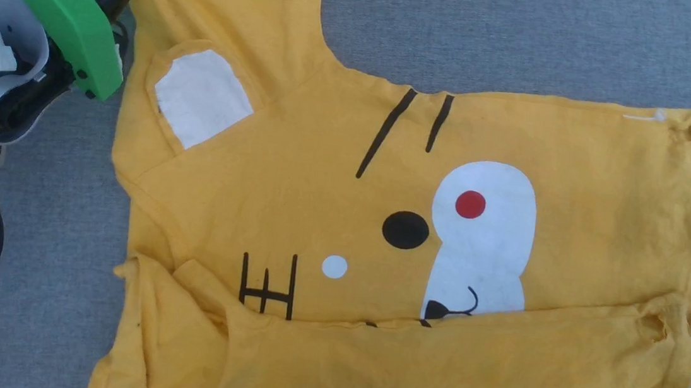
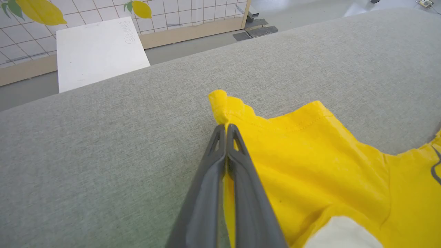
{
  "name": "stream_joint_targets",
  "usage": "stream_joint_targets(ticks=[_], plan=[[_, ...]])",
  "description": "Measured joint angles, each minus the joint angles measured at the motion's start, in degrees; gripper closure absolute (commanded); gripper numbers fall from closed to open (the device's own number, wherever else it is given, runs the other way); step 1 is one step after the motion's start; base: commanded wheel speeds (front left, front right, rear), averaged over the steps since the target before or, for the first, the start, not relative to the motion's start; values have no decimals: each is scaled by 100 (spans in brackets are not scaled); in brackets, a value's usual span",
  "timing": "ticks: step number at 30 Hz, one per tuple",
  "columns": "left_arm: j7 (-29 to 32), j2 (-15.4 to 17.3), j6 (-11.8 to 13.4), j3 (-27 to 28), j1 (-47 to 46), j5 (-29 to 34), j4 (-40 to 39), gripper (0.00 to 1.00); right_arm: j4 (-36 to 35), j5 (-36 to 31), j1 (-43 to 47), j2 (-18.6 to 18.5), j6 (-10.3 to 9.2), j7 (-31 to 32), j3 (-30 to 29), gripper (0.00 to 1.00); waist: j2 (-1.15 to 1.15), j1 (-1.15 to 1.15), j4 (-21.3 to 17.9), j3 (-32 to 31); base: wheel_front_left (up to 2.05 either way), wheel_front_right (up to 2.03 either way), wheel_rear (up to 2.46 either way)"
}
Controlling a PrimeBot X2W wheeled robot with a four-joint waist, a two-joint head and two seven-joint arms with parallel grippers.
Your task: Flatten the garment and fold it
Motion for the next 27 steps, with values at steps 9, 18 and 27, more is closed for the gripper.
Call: stream_joint_targets(ticks=[9, 18, 27], plan=[[-121, -24, 0, -103, -135, -32, 15, 100, 932, 323, -358, -271, 0, 1001, -479, 0, 0, 0, 188, 184, 0, 0, 0], [-168, -23, -1, -196, -252, -59, 44, 100, 1258, 526, -376, -172, 0, 1131, -479, 53, 0, 0, 267, 344, 0, 0, 0], [-409, 25, -1, -240, -336, -175, 38, 100, 1571, 571, -747, -289, 1, 1065, -396, 100, 0, 0, 253, 382, 0, 0, 0]])
